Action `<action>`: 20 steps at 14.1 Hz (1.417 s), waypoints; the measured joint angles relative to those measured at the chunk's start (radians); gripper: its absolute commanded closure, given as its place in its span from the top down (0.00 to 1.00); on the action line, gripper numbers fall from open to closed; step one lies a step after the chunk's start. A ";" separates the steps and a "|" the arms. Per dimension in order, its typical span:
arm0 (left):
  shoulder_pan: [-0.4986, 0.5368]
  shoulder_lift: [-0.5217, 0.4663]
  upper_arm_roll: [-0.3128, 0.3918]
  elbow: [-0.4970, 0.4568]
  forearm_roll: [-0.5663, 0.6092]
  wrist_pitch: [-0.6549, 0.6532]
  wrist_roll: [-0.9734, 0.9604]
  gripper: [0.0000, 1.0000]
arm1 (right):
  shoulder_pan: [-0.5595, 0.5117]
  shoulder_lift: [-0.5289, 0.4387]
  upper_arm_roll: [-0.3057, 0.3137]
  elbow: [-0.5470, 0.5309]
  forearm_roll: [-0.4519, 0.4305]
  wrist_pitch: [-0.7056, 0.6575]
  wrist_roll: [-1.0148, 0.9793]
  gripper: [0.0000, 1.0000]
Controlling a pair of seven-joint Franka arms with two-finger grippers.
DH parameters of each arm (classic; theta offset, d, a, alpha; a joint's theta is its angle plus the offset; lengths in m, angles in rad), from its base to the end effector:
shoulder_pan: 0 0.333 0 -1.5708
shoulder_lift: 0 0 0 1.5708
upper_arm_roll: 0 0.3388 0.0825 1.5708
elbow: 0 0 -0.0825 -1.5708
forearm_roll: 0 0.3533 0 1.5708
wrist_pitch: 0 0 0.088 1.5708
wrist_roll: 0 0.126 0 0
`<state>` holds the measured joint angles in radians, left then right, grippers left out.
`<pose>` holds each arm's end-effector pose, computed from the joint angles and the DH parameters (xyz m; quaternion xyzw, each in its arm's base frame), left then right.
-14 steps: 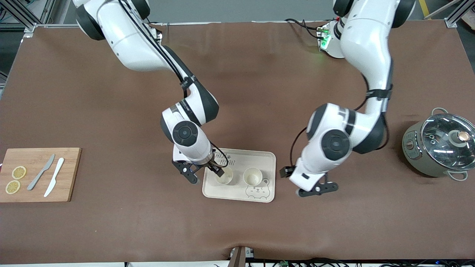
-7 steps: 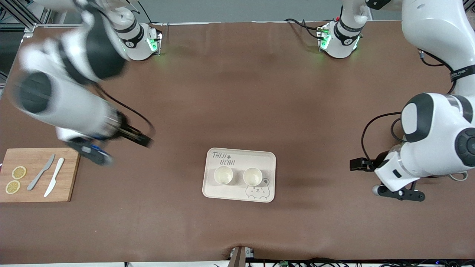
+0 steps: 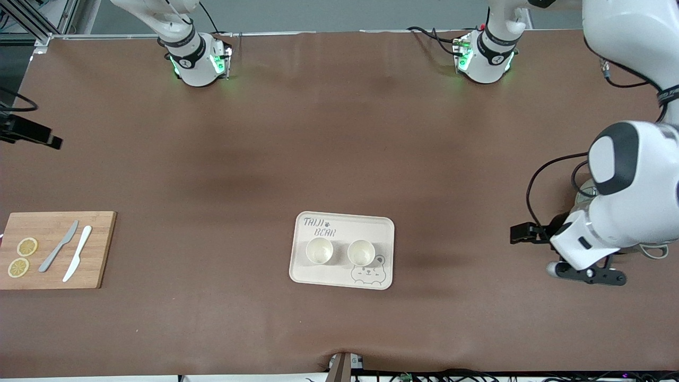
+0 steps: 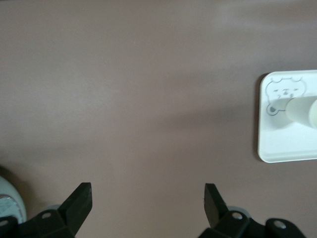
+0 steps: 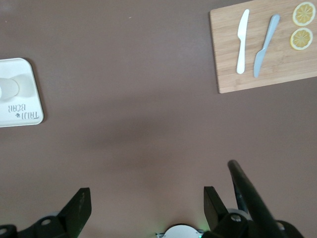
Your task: Place white IKEA cup upright on tray with both arms
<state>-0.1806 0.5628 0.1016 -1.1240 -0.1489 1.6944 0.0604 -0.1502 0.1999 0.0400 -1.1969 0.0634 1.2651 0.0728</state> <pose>0.6942 -0.0916 0.4930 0.9965 -0.0687 0.0044 0.0469 0.5498 -0.0545 0.6551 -0.9937 0.0838 0.0650 0.0360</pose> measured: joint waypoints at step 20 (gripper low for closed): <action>0.075 -0.081 0.078 -0.021 0.041 -0.130 0.042 1.00 | -0.021 -0.008 0.005 0.023 -0.027 0.101 -0.005 1.00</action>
<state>-0.1059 0.4820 0.1801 -1.1447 -0.1080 1.5647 0.1026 -0.1713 0.1922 0.0453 -1.1743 0.0362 1.3662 0.0681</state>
